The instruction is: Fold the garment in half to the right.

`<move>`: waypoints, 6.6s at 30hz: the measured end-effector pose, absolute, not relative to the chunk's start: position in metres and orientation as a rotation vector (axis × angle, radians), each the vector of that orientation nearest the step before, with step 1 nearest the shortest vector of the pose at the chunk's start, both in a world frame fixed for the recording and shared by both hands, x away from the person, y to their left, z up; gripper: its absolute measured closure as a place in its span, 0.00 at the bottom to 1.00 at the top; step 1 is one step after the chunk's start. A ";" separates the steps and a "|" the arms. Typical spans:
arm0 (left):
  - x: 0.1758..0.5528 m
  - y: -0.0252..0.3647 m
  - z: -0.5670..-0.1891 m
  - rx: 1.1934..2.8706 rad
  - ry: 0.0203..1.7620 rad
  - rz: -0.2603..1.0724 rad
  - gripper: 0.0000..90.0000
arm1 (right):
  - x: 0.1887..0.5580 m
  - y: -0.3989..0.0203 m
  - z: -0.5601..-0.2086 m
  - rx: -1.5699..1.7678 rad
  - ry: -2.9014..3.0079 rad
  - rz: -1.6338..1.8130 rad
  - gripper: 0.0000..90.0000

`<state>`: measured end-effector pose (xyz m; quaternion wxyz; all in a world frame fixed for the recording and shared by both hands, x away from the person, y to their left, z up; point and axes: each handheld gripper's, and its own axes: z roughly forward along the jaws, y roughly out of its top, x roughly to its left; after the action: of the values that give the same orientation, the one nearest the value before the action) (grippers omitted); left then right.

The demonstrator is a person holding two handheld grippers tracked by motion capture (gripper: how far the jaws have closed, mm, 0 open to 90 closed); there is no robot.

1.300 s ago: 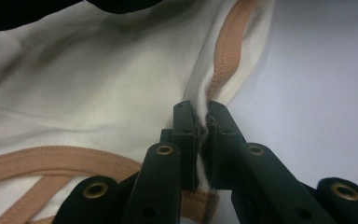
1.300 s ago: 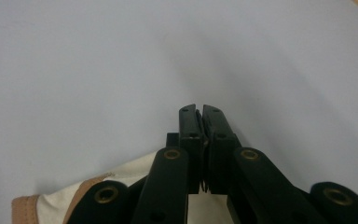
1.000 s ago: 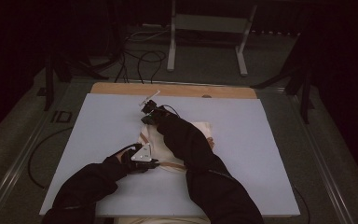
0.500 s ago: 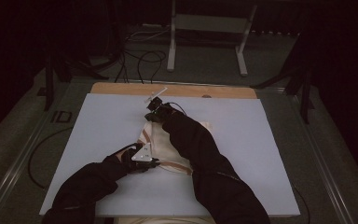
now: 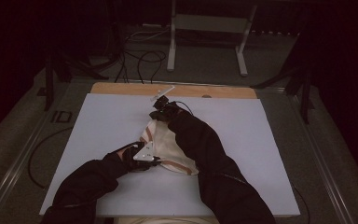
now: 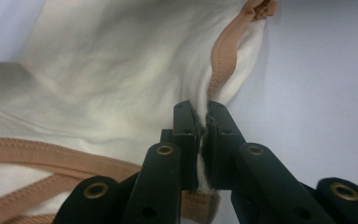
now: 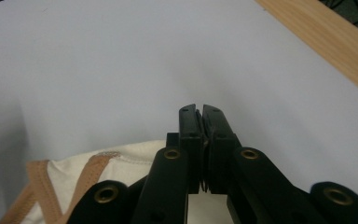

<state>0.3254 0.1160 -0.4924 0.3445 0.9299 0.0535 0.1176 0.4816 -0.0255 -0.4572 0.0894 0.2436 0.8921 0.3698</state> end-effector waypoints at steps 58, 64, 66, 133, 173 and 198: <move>0.331 0.050 -0.455 2.490 -0.092 0.345 0.94 | 0.469 -0.125 -0.431 0.875 2.505 1.159 0.98; 0.332 0.040 -0.458 2.501 -0.115 0.333 0.94 | 0.467 -0.135 -0.437 0.886 2.506 1.148 0.98; 0.333 0.037 -0.460 2.501 -0.116 0.327 0.94 | 0.466 -0.138 -0.438 0.898 2.500 1.155 0.98; 0.346 -0.033 -0.487 2.551 -0.075 0.203 0.93 | 0.475 -0.225 -0.508 1.148 2.436 1.132 0.98; 0.348 0.036 -0.446 2.309 0.136 0.123 0.05 | 0.447 -0.203 -0.460 1.056 2.462 1.210 0.51; 0.320 0.162 -0.494 2.246 0.533 0.188 0.00 | 0.416 -0.178 -0.482 0.952 2.599 1.008 0.92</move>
<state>0.3196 0.1621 -0.4941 0.4010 0.8883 0.2109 0.0744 0.4156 -0.1777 -0.4825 0.0980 0.3216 0.8780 0.3406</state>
